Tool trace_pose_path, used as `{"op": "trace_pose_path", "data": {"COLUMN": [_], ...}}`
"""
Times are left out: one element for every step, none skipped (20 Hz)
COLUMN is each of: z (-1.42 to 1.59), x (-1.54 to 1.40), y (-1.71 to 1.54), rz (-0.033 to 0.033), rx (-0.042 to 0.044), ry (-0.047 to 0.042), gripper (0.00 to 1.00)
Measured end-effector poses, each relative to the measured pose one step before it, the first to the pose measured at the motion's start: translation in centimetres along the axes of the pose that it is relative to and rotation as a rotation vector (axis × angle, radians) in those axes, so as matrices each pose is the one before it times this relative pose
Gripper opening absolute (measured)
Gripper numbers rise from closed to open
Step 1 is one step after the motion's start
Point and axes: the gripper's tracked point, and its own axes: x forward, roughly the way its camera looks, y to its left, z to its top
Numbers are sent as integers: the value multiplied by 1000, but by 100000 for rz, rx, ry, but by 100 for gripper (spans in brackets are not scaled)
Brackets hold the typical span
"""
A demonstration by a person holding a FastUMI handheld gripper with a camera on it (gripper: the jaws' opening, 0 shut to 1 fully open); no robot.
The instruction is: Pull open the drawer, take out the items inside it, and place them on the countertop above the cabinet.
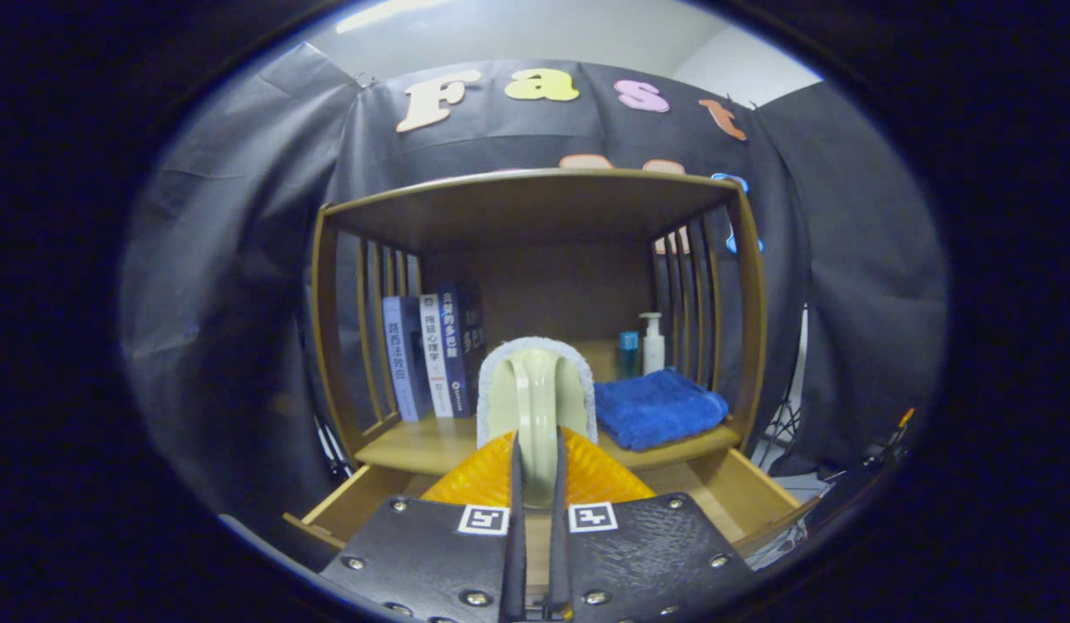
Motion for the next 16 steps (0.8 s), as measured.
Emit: {"op": "trace_pose_path", "data": {"z": [328,69,-176,-248,-374,-562,-895,-1142,-764,-432,-641,-767,-953,1084,283,-150], "x": [944,1156,1294,1381,1470,1565,1463,1556,1170,1263,975,1097,1335,275,1670,503], "y": [-94,82,-230,-238,-171,-73,62,-27,144,108,24,295,514,43,-269,85], "rz": [-166,475,-74,-532,-825,-244,-398,-368,-165,-513,-623,48,1080,261,-680,811], "rx": [874,403,-518,-109,-1153,-1511,-968,-844,-1134,-1621,-1066,2,849,853,621,567], "ry": [2374,3788,4954,4891,4462,5151,5245,5787,4188,2811,2462,3232,3678,-3224,-709,-117], "gripper": [12,12,12,11,12,12,12,12,12,12,12,12,12,12,13,13]}}
